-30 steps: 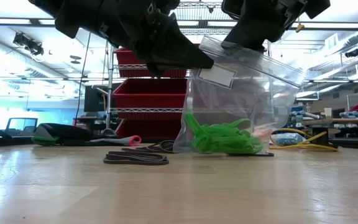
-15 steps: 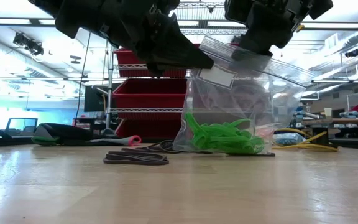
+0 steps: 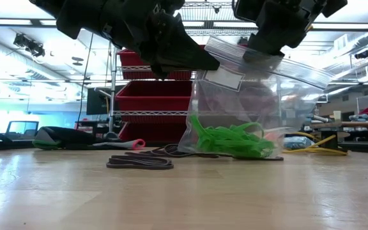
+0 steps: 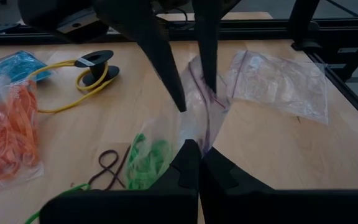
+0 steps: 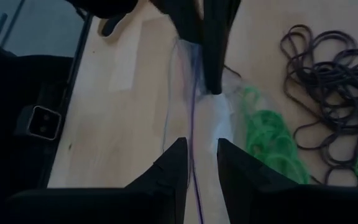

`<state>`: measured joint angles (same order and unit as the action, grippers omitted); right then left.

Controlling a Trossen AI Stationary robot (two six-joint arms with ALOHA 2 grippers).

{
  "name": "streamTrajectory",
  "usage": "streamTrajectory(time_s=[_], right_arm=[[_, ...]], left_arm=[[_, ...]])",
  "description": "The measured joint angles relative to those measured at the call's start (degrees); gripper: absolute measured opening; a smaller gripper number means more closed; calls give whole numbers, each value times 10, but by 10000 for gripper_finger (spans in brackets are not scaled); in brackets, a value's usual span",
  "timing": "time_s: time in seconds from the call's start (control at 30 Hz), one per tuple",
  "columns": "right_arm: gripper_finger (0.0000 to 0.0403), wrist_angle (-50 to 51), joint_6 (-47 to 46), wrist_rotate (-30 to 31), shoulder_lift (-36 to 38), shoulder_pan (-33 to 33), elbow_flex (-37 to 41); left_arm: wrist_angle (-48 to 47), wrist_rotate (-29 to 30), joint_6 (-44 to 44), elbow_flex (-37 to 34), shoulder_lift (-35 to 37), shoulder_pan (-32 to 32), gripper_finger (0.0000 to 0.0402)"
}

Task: Sort rubber bands
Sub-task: Open the transparent zip bag

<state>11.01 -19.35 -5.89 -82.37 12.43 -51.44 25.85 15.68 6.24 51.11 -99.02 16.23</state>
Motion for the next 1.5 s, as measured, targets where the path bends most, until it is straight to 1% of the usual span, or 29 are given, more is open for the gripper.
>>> streamTrajectory(time_s=[0.1, 0.17, 0.37, 0.47, 0.6, 0.97, 1.1, 1.23, 1.37, 1.47, 1.5], right_arm=[[71, 2, 1, 11, 0, 0, 0], [60, 5, 4, 16, 0, 0, 0], [6, 17, 14, 17, 0, 0, 0], [7, 25, 14, 19, 0, 0, 0], [1, 30, 15, 48, 0, 0, 0], [0, 29, 20, 63, 0, 0, 0], [0, 16, 20, 66, 0, 0, 0], [0, -7, 25, 76, 2, -1, 0], [0, -8, 26, 88, 3, -9, 0], [0, -5, 24, 100, 3, -14, 0], [0, -6, 24, 106, 3, -15, 0]], left_arm=[[0, 0, 0, 0, 0, 0, 2], [0, 1, 0, 0, 0, 0, 2], [0, 1, 0, 0, 0, 0, 2], [0, 1, 0, 0, 0, 0, 2], [0, 1, 0, 0, 0, 0, 2], [-1, 1, 0, 0, 0, 1, 7], [-26, 5, -8, 0, 15, 1, 13], [-79, 49, -27, 0, 49, 2, 28], [-133, 115, -51, 0, 96, 4, 36], [-156, 176, -108, 0, 131, 15, 37], [-157, 187, -133, 0, 140, 20, 37]])
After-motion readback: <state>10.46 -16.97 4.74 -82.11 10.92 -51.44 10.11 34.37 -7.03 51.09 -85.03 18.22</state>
